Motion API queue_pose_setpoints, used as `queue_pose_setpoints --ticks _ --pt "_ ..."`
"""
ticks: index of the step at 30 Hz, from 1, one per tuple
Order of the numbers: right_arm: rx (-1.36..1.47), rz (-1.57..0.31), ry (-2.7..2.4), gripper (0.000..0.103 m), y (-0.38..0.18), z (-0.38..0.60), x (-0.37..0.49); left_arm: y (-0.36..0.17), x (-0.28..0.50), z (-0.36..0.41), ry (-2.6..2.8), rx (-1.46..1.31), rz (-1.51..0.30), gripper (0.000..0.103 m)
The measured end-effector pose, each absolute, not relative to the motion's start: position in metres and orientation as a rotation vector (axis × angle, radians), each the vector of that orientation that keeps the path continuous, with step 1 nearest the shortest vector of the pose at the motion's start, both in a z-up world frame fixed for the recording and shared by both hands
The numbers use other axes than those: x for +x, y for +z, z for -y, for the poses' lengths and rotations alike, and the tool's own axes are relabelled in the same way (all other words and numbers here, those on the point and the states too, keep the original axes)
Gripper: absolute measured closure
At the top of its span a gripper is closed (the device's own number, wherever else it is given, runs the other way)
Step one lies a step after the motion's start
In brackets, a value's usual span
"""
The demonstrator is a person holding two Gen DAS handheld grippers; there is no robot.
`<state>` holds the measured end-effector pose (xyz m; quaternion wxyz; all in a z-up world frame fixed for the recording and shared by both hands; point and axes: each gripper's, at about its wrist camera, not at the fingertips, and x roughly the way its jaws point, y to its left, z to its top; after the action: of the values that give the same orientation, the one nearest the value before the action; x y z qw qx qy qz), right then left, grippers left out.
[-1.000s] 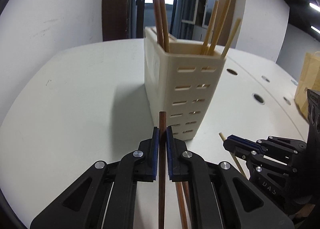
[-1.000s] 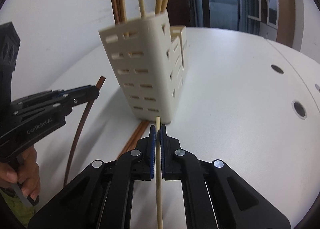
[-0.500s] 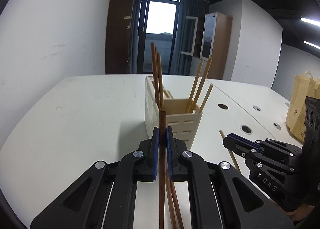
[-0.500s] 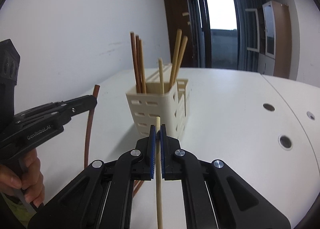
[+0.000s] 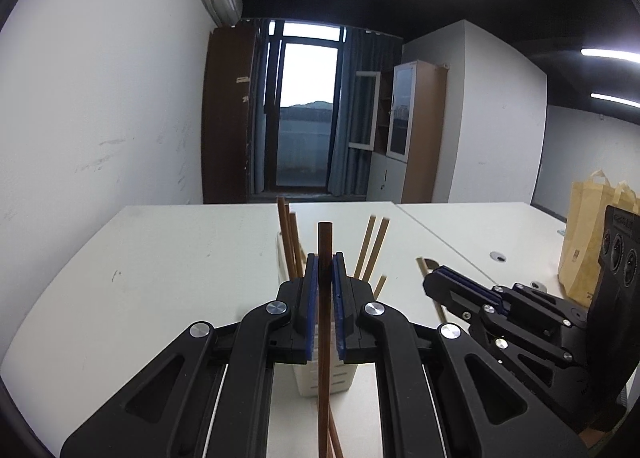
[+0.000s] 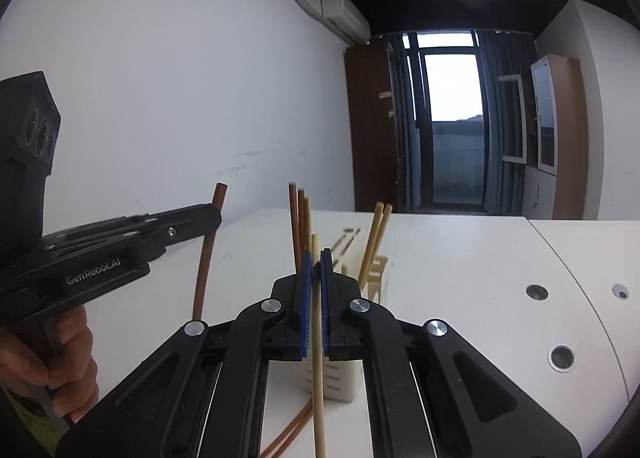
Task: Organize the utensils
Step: 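Lift both held chopsticks up and carry them over the cream holder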
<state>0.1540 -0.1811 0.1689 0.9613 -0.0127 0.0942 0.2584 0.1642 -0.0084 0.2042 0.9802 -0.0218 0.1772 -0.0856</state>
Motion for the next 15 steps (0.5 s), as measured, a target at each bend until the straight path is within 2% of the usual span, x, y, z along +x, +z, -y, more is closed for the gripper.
queue_pose_setpoints --ticks 15 --pt "0.096 0.034 0.575 0.098 0.189 0.198 0.179 0.216 0.17 0.008 -0.181 -0.084 -0.247 0.096"
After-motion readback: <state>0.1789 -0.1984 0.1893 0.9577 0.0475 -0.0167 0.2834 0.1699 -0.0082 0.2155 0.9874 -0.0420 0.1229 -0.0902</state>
